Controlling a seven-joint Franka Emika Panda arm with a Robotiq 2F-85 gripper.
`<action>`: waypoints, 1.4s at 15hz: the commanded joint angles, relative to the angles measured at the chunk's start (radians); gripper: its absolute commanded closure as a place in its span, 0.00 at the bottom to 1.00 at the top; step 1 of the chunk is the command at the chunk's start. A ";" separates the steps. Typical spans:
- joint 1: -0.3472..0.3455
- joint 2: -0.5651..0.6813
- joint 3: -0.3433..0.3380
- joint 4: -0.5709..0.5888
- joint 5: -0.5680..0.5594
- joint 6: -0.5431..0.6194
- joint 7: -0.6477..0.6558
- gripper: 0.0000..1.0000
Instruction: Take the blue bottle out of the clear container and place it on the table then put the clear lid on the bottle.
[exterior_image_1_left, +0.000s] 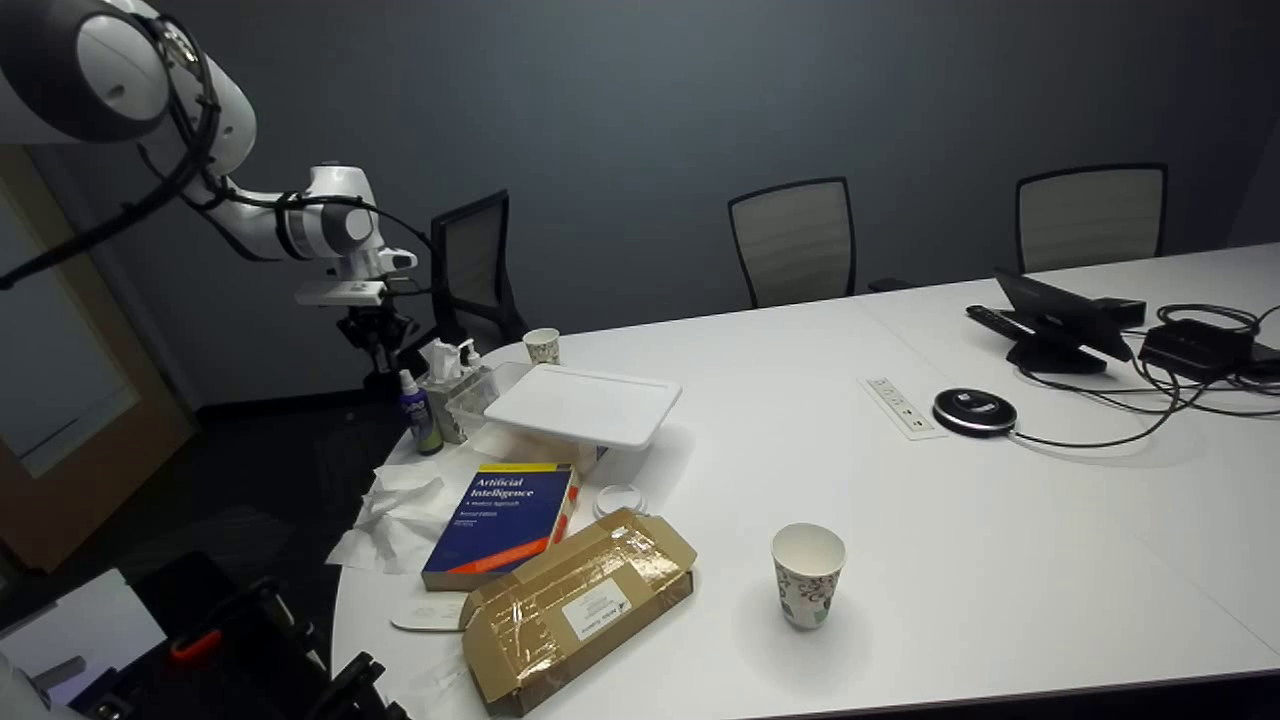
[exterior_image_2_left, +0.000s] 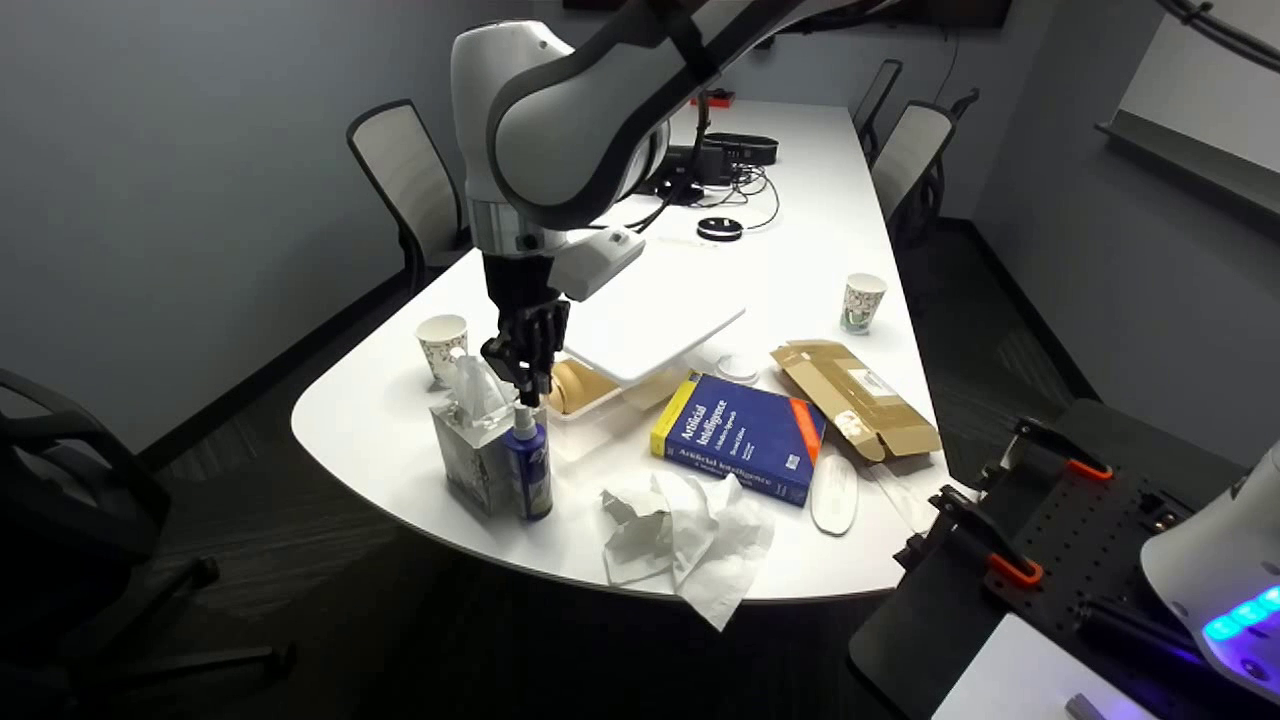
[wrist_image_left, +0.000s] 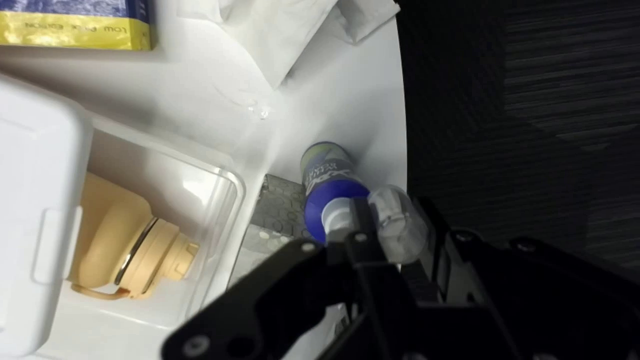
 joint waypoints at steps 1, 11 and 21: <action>0.013 0.008 -0.008 0.022 -0.031 -0.010 -0.008 0.94; 0.019 0.066 -0.015 0.065 -0.064 0.031 -0.014 0.94; 0.032 0.114 -0.022 0.140 -0.119 0.024 -0.017 0.94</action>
